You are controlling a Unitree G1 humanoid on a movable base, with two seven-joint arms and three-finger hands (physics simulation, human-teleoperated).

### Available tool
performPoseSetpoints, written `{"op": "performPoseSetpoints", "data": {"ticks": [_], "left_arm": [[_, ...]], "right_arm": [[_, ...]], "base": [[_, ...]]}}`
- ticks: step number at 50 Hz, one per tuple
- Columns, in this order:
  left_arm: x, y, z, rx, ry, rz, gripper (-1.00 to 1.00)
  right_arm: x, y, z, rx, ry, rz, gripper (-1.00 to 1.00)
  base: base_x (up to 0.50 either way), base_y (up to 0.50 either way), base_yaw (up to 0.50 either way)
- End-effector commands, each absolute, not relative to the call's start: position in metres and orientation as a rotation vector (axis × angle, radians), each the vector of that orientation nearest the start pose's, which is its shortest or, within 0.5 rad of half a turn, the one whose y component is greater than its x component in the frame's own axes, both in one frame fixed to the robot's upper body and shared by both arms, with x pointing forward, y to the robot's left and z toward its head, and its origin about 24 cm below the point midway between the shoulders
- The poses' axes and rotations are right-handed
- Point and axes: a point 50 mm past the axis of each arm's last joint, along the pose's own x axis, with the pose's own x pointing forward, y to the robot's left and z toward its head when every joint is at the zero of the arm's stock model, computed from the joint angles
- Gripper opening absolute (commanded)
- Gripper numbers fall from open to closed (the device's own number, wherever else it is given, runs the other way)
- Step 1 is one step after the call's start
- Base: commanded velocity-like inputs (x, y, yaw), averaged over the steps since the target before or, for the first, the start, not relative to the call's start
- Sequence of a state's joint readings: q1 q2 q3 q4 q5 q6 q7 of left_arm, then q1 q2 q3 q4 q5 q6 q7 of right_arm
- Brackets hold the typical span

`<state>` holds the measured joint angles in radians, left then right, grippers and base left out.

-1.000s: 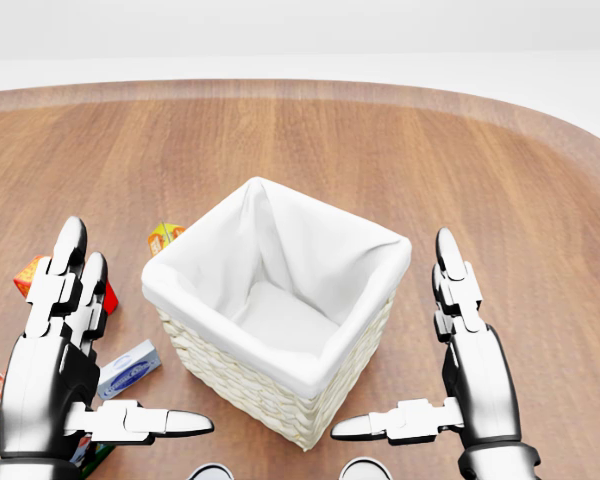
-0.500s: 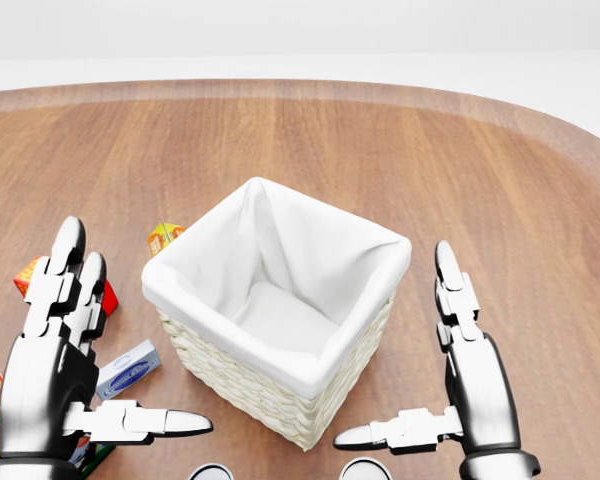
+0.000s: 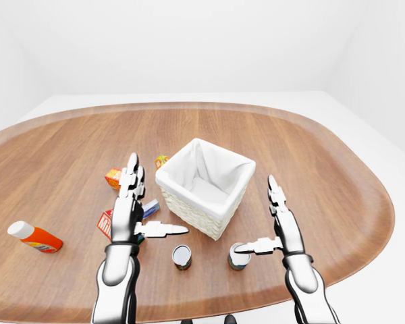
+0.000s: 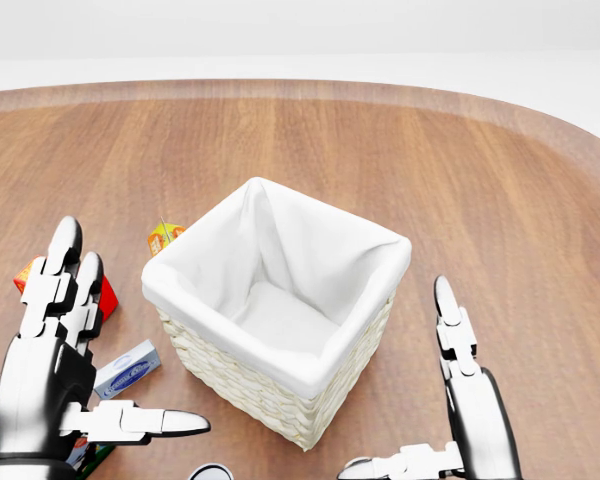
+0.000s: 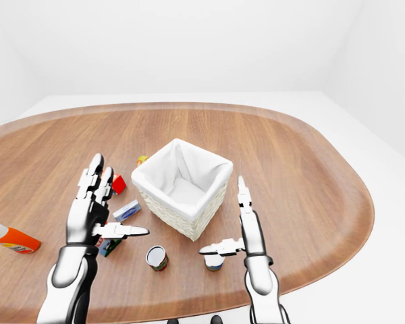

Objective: Pick up the alphabet soup, and put it in the basket.

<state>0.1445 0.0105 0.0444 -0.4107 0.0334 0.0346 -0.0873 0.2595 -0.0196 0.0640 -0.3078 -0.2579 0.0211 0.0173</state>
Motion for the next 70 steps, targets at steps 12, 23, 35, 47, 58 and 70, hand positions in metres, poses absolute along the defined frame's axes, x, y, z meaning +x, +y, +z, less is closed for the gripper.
{"op": "performPoseSetpoints", "data": {"ticks": [12, 23, 35, 47, 58, 70], "left_arm": [[0.219, 0.165, 0.102, 0.072, -0.234, -0.001, 1.00], [0.220, 0.165, 0.101, 0.071, -0.233, 0.000, 1.00], [0.218, 0.164, 0.102, 0.071, -0.234, -0.002, 1.00], [0.217, 0.164, 0.103, 0.071, -0.235, -0.002, 1.00], [0.219, 0.165, 0.101, 0.070, -0.233, -0.003, 1.00], [0.219, 0.164, 0.101, 0.072, -0.232, -0.005, 1.00]], "right_arm": [[0.186, -0.150, 0.029, -0.291, 0.031, 0.016, 1.00], [0.178, -0.152, 0.015, -0.296, 0.092, 0.012, 1.00], [0.176, -0.147, 0.000, -0.315, 0.150, 0.032, 1.00], [0.177, -0.147, -0.024, -0.353, 0.240, 0.047, 1.00], [0.180, -0.147, -0.044, -0.383, 0.317, 0.050, 1.00], [0.183, -0.147, -0.057, -0.410, 0.371, 0.052, 1.00]], "base": [[0.00, 0.00, 0.00], [0.00, 0.00, 0.00], [0.00, 0.00, 0.00], [0.00, 0.00, 0.00], [0.00, 0.00, 0.00], [0.00, 0.00, 0.00]]}}
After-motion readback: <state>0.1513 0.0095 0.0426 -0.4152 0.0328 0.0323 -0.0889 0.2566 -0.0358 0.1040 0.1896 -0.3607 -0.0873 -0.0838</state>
